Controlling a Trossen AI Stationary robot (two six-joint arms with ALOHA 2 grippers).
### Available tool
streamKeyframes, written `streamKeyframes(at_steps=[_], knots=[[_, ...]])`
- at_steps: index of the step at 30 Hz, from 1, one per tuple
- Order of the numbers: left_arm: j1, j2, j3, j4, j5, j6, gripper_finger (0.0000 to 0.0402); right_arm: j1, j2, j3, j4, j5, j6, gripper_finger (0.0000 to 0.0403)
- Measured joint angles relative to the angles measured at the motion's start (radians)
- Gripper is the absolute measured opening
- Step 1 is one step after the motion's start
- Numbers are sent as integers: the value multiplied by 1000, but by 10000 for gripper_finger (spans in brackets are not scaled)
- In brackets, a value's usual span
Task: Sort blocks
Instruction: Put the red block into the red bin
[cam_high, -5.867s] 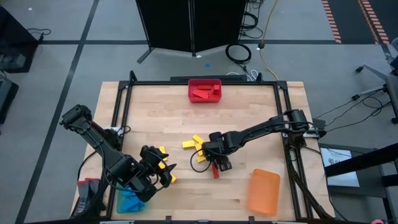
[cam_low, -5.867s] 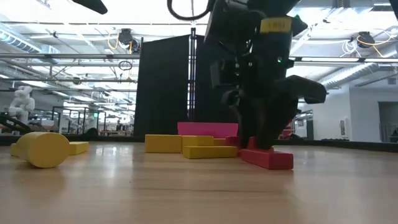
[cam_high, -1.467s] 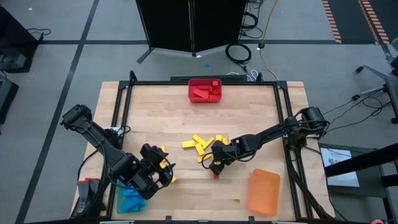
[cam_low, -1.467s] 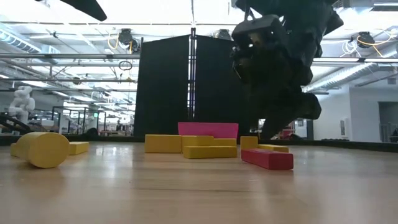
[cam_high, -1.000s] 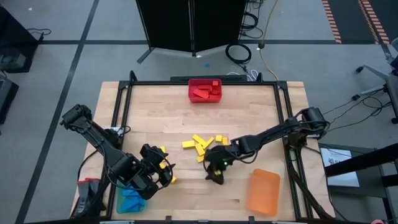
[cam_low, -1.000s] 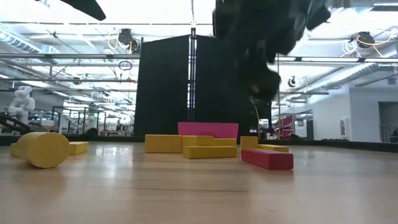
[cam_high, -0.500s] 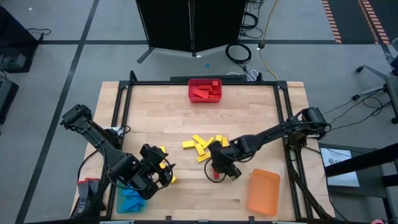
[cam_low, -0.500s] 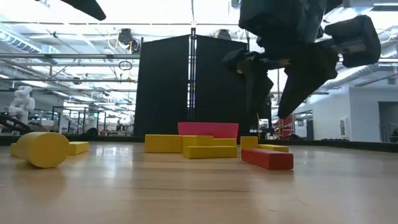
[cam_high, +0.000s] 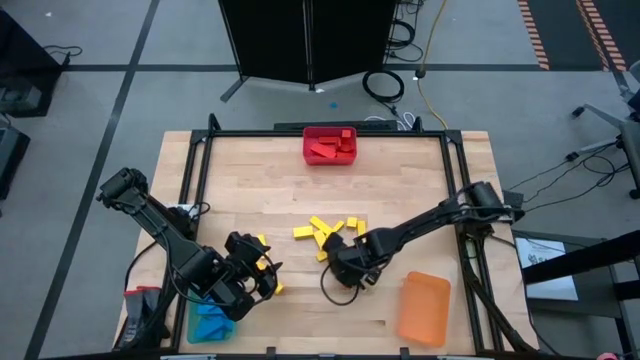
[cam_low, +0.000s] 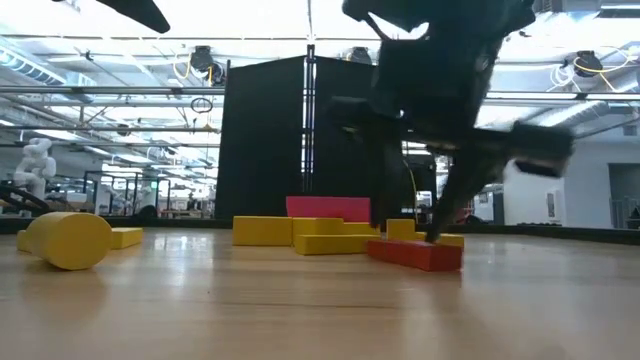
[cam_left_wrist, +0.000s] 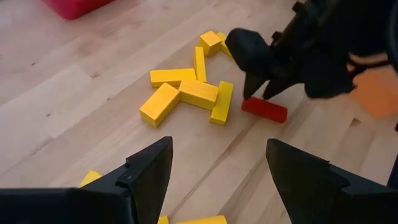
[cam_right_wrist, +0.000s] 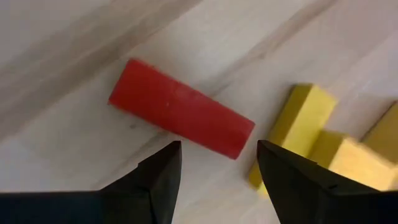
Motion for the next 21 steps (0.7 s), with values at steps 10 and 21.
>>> streamKeyframes(at_steps=[10, 21], knots=[[0, 0, 0, 3, -3, -8, 264, 5, 135, 164, -134, 3, -155, 206], [0, 0, 0, 1, -3, -7, 264, -17, 99, 161, -293, 112, 90, 205]])
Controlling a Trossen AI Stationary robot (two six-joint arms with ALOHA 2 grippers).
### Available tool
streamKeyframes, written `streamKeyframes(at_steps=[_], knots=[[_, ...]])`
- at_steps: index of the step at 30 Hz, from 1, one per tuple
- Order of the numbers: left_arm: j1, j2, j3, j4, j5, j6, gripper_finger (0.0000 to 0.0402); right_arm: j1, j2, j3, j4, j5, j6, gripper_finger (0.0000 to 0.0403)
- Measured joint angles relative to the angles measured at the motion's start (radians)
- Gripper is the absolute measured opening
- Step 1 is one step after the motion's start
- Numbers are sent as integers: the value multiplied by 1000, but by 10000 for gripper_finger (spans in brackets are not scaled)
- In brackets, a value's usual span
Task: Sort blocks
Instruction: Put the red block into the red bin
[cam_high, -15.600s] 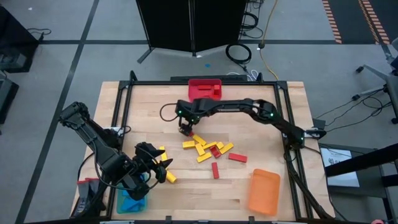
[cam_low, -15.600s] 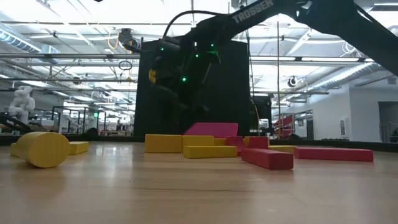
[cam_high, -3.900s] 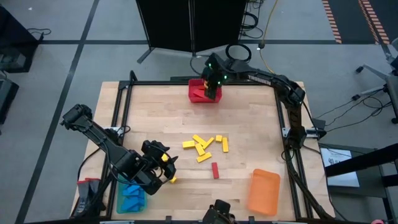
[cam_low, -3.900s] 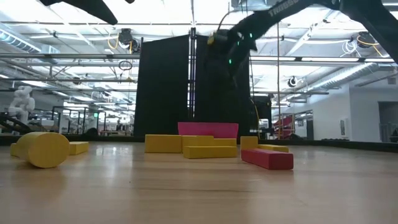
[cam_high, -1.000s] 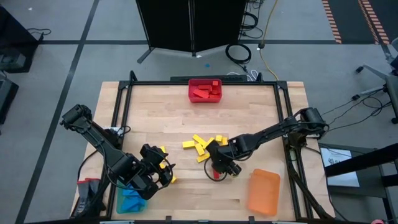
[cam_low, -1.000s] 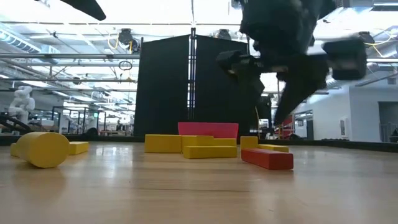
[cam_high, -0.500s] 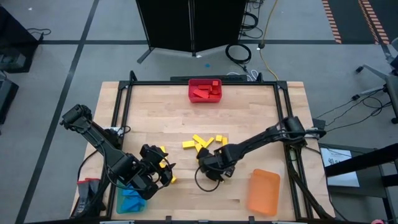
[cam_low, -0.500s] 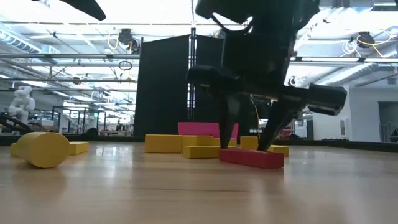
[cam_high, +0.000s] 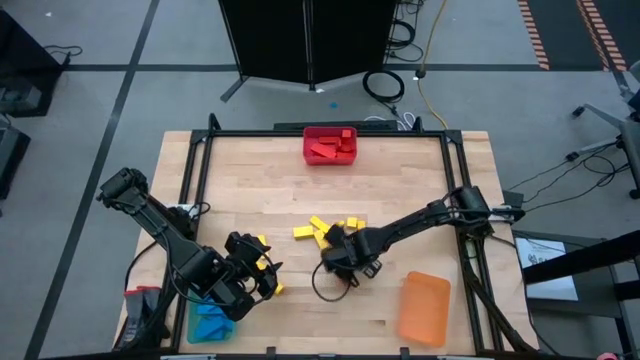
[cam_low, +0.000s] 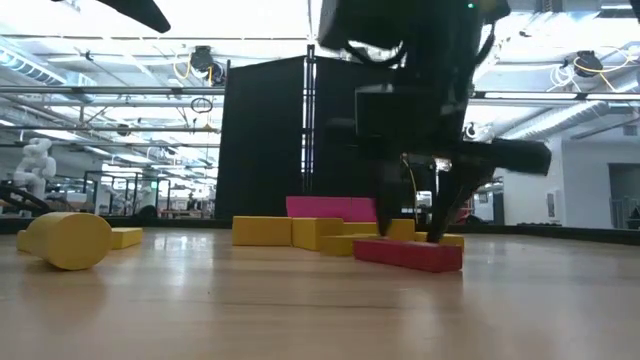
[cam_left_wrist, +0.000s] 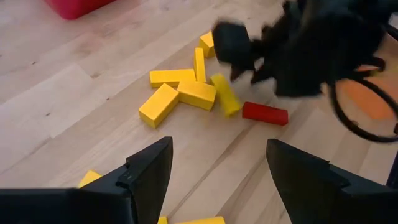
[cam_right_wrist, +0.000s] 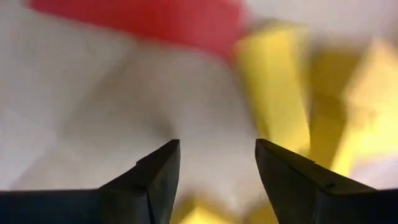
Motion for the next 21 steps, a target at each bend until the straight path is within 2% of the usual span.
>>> streamKeyframes(at_steps=[2, 6, 8, 11, 16, 21], knots=[[0, 0, 0, -1, 0, 0, 264, -13, -21, 1, -77, -39, 144, 205], [0, 0, 0, -1, -12, 9, 264, -43, -43, 1, -203, -259, 537, 205], [0, 0, 0, -3, -24, 10, 264, -54, -43, 1, -199, -382, 681, 205], [0, 0, 0, -2, -40, 10, 264, -50, -44, 1, -88, -476, 881, 205], [0, 0, 0, -2, -36, 10, 264, -42, -44, 2, 147, -430, 1158, 205], [0, 0, 0, -2, -22, 10, 264, -42, -44, 2, 134, -261, 1258, 205]])
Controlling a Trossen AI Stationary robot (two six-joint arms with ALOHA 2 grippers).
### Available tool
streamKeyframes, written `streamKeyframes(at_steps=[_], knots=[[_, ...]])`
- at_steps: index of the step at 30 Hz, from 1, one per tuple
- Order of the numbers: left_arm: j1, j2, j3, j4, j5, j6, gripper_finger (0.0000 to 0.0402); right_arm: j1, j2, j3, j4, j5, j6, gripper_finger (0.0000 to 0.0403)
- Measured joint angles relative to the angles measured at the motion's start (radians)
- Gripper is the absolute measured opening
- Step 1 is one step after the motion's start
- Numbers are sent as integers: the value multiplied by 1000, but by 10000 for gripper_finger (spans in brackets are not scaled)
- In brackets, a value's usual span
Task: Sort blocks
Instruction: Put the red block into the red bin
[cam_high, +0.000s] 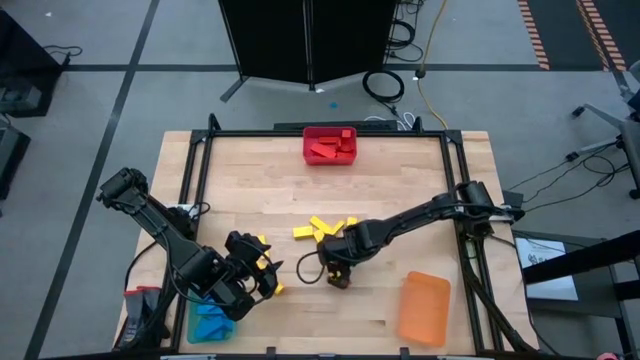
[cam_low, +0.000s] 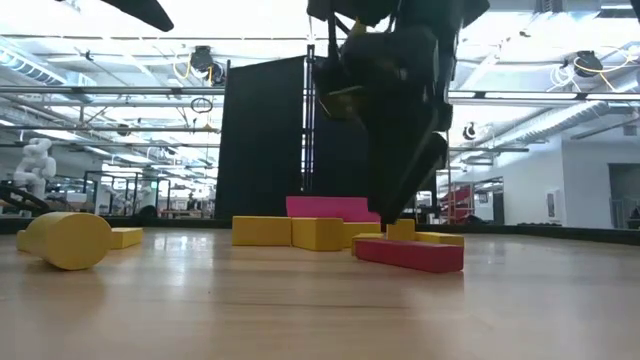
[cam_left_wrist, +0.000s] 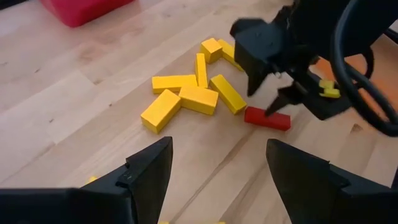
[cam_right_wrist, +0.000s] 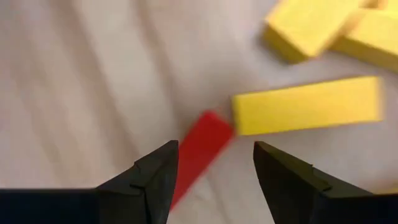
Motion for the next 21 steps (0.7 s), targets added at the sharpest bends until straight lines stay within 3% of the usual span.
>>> streamKeyframes(at_steps=[9, 21], knots=[[-15, 0, 0, 1, 14, 0, 264, 12, 0, 0, 78, 61, 110, 205], [-22, 0, 0, 0, 14, 0, 264, 48, 4, 0, 41, 134, 210, 205]])
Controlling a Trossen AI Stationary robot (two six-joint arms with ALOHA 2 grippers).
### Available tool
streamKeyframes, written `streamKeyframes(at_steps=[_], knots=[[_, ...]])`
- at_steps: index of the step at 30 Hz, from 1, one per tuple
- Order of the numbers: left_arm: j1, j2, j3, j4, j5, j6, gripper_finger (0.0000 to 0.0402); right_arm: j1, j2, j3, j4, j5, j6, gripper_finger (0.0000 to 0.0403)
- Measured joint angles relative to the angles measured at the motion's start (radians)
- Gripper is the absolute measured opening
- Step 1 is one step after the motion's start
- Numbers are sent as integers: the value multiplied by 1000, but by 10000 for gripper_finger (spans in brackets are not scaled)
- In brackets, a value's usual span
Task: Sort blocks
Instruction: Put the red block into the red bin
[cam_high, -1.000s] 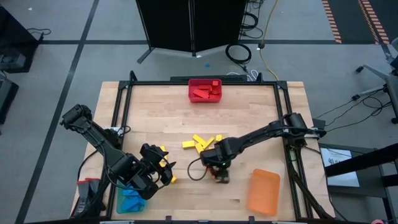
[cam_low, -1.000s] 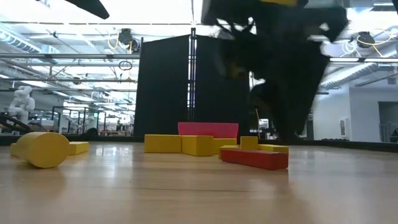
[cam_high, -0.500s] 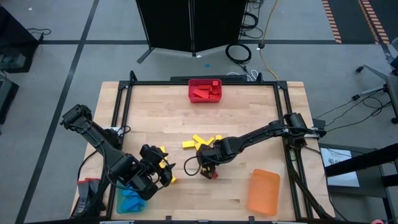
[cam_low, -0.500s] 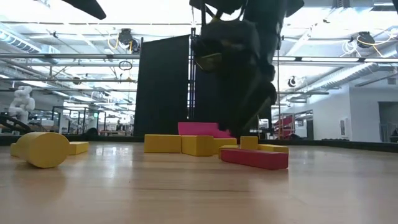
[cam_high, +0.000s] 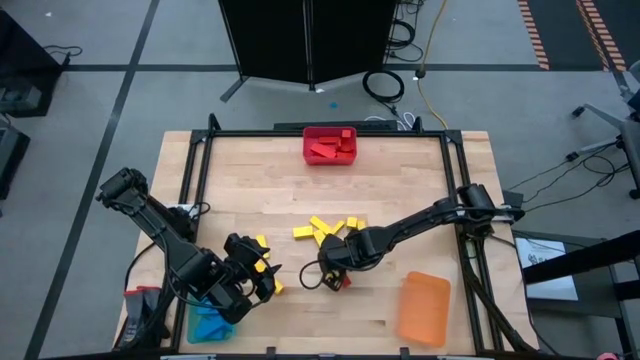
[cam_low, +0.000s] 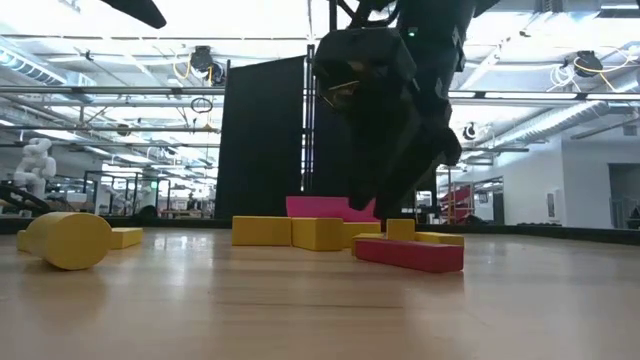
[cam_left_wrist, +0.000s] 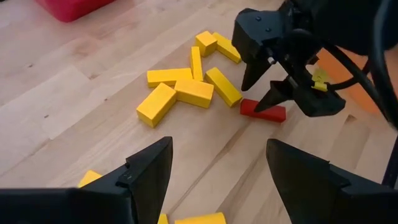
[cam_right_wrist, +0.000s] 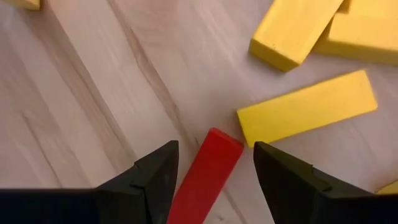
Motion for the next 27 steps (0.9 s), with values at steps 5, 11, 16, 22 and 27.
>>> streamKeyframes(at_steps=[5, 11, 16, 22, 27], knots=[[0, 0, 0, 0, 0, 0, 264, 29, 48, 0, 9, 0, 41, 205], [0, 0, 0, 0, 0, 0, 264, 44, 112, 6, 7, -34, 74, 204], [0, 0, 0, 0, 0, 0, 264, 43, 128, 7, -26, -71, 87, 131], [0, 0, 0, 0, 0, 0, 264, 40, 128, 7, -48, -98, 17, 80], [0, 0, 0, 0, 0, -2, 264, 37, 73, -1, -61, -117, 3, 80]])
